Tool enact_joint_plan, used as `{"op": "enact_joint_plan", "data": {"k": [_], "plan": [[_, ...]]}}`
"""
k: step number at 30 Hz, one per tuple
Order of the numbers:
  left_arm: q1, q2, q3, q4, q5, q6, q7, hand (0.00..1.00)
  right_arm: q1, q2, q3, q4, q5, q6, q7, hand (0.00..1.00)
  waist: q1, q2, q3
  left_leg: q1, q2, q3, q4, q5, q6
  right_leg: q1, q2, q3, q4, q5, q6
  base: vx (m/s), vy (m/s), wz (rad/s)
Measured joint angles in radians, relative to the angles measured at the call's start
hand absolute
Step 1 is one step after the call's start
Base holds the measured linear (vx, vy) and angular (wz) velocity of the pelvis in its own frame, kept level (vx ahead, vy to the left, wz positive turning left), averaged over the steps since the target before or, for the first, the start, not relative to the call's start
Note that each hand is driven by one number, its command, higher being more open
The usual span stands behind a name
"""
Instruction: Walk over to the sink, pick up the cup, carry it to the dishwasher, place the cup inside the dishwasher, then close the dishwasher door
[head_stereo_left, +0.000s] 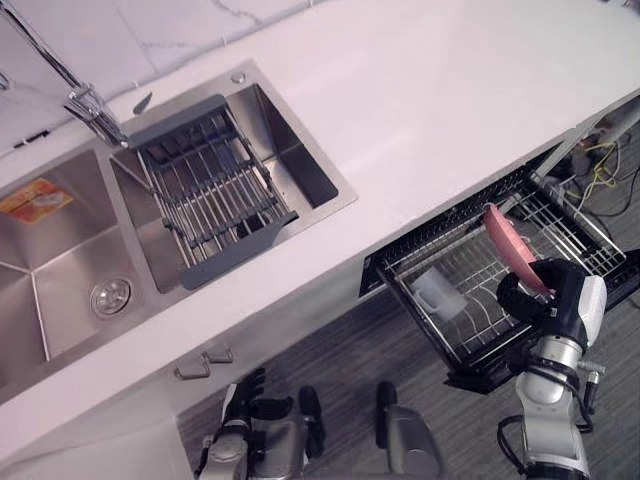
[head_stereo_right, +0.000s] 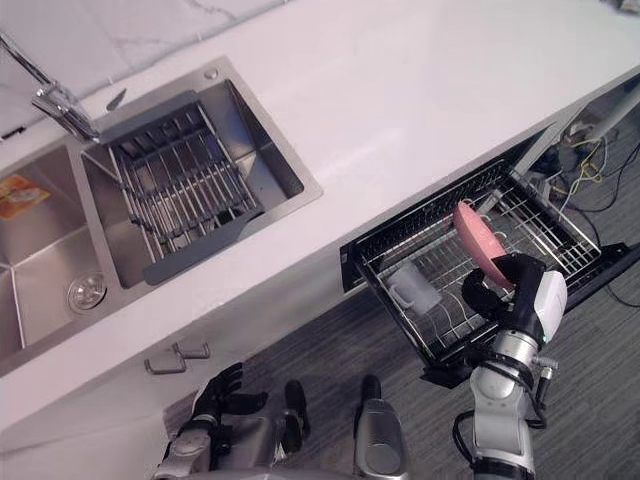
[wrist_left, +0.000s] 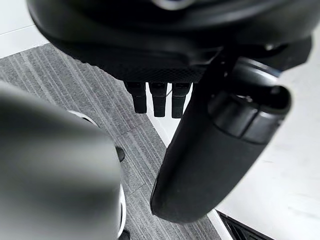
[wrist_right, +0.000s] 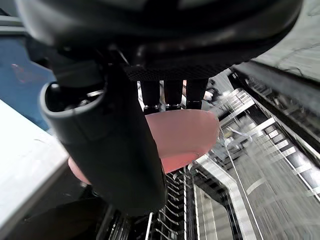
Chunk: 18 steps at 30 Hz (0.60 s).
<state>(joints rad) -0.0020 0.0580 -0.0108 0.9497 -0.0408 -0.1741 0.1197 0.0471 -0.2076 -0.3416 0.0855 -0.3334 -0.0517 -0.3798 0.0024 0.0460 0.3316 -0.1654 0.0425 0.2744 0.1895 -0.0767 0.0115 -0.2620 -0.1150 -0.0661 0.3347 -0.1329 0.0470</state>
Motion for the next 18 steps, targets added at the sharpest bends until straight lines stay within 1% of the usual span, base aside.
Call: {"op": "enact_joint_plan", "data": {"k": [2,6,8,10,13,17,18], "plan": [[-0.019,-0.001,-0.001,-0.002,-0.001,-0.004,0.009,0.90,-0.025,-0.009,0.000,0.032,0.023,0.004,0.000,0.30,0.009,-0.002,0.025,-0.007,0.002,0.009,0.005,0.000,0.000,-0.006,-0.001,0.002,0.002,0.000,0.000,0.00,0.001,-0.02],[-0.027,0.002,-0.017,-0.006,-0.017,-0.008,0.012,0.90,-0.082,-0.033,0.000,0.080,0.041,0.009,0.000,0.30,0.010,-0.004,0.037,-0.031,0.002,0.025,0.013,-0.001,0.001,-0.034,-0.006,0.008,0.012,-0.002,0.003,0.00,0.003,-0.01],[-0.040,0.001,-0.017,-0.007,-0.018,-0.010,0.016,0.90,-0.127,-0.046,0.000,0.111,0.077,0.009,-0.001,0.30,0.010,-0.003,0.059,-0.036,0.004,0.034,0.022,-0.002,0.002,-0.038,-0.006,0.013,0.014,-0.002,0.003,0.00,0.008,-0.06],[-0.051,0.000,-0.018,-0.006,-0.019,-0.011,0.022,0.90,-0.163,-0.057,-0.001,0.152,0.080,0.010,-0.001,0.30,0.010,-0.004,0.073,-0.038,0.004,0.037,0.023,-0.003,0.003,-0.041,-0.006,0.015,0.015,-0.002,0.003,0.00,0.000,0.00],[-0.066,-0.008,-0.019,-0.005,-0.019,-0.011,0.029,0.90,-0.208,-0.072,-0.001,0.216,0.115,0.017,-0.001,0.30,0.012,-0.004,0.074,-0.059,0.005,0.040,0.024,-0.003,0.003,-0.064,-0.006,0.016,0.018,-0.002,0.003,0.00,0.000,0.00],[-0.072,-0.020,-0.019,-0.005,-0.020,-0.015,0.034,0.90,-0.248,-0.073,-0.005,0.286,0.117,0.029,-0.001,0.30,0.011,-0.004,0.074,-0.063,0.007,0.044,0.025,-0.003,0.003,-0.068,-0.005,0.020,0.016,-0.002,0.003,0.02,-0.002,-0.03],[-0.076,-0.025,-0.020,-0.005,-0.021,-0.016,0.035,0.90,-0.257,-0.073,-0.008,0.304,0.118,0.030,-0.001,0.90,0.011,-0.004,0.075,-0.064,0.006,0.044,0.025,-0.003,0.003,-0.068,-0.005,0.020,0.015,-0.002,0.003,0.00,0.000,0.00]]}}
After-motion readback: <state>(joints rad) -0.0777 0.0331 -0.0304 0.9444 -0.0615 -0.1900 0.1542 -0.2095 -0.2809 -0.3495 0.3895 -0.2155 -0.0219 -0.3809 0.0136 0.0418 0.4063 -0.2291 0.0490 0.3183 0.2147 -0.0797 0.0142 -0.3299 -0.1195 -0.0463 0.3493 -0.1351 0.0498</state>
